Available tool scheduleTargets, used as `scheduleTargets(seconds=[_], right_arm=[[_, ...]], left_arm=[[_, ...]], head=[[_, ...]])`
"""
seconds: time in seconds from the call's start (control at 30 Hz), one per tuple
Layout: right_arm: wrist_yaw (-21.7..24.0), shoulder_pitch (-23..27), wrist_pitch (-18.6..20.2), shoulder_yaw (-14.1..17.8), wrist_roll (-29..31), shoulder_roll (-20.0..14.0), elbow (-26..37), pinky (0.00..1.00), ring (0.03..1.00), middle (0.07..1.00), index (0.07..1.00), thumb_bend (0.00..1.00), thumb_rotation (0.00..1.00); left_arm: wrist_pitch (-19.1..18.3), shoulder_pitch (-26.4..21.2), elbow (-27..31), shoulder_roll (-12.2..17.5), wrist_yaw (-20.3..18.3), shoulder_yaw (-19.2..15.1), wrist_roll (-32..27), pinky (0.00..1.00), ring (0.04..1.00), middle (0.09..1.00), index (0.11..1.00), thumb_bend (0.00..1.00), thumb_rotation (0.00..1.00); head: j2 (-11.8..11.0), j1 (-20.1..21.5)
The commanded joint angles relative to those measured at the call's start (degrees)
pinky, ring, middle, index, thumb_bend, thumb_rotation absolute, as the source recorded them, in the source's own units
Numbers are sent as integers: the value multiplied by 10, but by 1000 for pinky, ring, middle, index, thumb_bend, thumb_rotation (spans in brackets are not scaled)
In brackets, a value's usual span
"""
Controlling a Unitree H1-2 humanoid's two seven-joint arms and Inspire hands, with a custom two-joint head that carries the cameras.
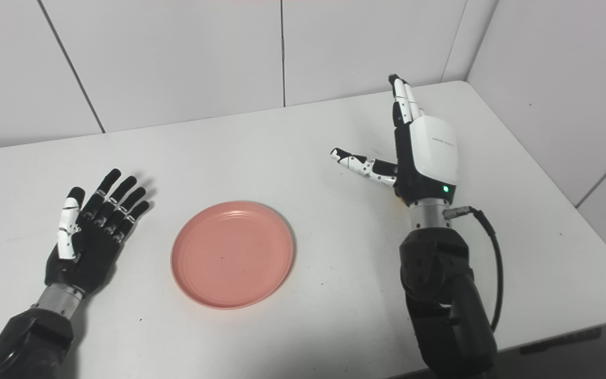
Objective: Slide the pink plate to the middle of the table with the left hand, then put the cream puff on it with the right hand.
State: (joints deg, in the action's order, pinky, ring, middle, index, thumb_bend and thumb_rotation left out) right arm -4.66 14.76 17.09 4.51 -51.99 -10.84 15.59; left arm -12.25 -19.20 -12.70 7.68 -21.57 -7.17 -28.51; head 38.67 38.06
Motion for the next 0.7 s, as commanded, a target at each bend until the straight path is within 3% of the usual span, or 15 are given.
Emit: scheduleTargets(seconds=[0.0,0.23,0.43,0.67], right_arm=[[-18,19,11,7,-11,-11,4,670,839,943,967,942,661],[-28,15,29,22,-22,-21,-11,754,887,941,974,968,679],[-25,12,53,38,-10,-33,-29,727,880,950,991,999,716],[-20,8,71,39,-3,-50,-45,783,901,958,998,1000,739]], left_arm=[[-32,13,-19,11,13,-1,8,928,916,931,937,407,1000],[-39,14,-14,14,16,-1,8,927,913,931,936,405,1000],[-48,16,-5,12,28,-1,11,917,903,913,918,410,1000],[-50,16,-4,15,24,-1,10,929,910,921,923,414,1000]], head=[[-1,0],[1,9],[1,9],[2,18]])
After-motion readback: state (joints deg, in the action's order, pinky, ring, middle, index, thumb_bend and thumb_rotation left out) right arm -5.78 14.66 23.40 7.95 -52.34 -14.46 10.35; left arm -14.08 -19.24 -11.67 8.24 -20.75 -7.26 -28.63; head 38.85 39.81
